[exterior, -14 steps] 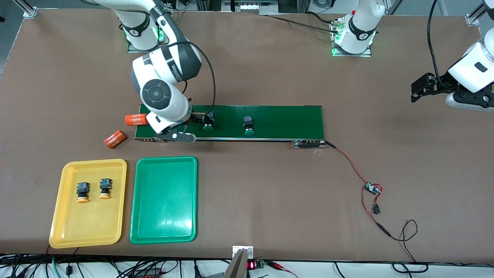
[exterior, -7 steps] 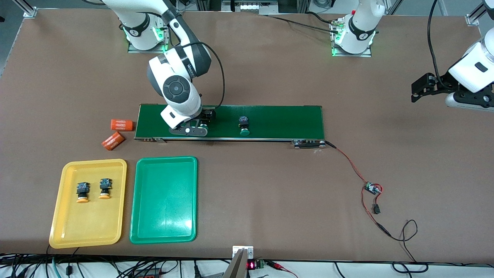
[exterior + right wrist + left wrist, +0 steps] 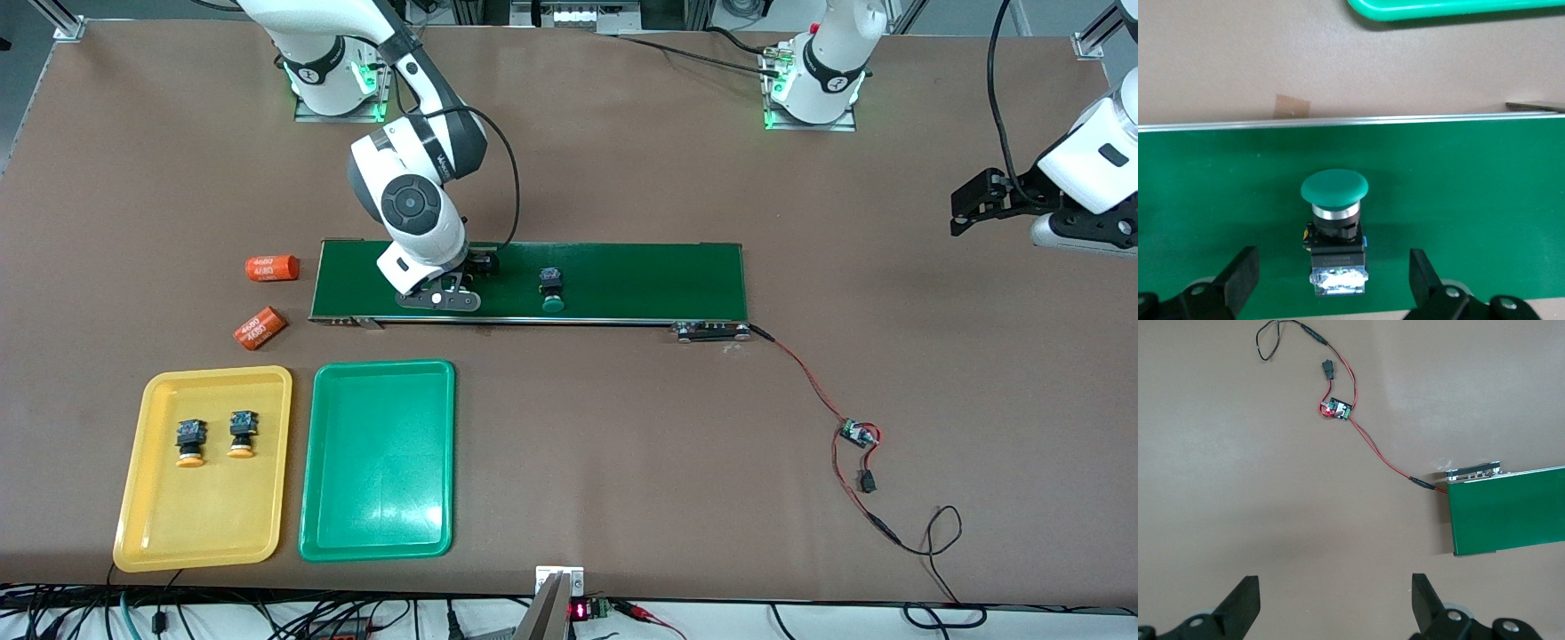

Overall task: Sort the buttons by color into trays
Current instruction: 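Lift the green button off the belt with the right gripper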

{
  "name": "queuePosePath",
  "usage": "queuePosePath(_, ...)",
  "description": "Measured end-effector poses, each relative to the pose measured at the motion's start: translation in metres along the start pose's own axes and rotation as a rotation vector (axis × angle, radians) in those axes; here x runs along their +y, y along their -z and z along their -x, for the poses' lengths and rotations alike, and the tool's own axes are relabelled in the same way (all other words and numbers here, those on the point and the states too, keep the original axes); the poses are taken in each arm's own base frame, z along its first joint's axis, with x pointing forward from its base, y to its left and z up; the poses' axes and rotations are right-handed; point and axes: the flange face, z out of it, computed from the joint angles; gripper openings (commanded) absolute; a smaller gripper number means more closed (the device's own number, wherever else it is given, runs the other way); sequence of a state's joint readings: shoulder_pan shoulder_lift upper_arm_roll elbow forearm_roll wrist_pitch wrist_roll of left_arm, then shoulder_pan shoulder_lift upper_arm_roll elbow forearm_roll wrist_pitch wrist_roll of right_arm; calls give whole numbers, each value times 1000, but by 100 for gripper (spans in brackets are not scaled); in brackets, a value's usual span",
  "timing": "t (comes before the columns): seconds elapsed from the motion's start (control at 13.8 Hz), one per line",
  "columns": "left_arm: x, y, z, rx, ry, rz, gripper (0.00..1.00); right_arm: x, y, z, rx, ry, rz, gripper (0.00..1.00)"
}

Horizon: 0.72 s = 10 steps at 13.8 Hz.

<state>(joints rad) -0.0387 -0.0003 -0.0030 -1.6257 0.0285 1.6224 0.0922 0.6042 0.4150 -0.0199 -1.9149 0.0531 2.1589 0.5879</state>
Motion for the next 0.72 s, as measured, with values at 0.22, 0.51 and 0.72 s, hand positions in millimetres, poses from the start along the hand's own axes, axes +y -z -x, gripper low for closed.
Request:
queuePosePath(0.22,0,0,0,0,0,0,100,4,-13,-1,-15,8,10,86)
queuePosePath(0.51,0,0,0,-1,1,0,100,6,-23,-2,-27,10,21,29)
queuePosePath(0.72,-1,0,0,-1,1,0,100,7,-23,-2,-26,10,22,18)
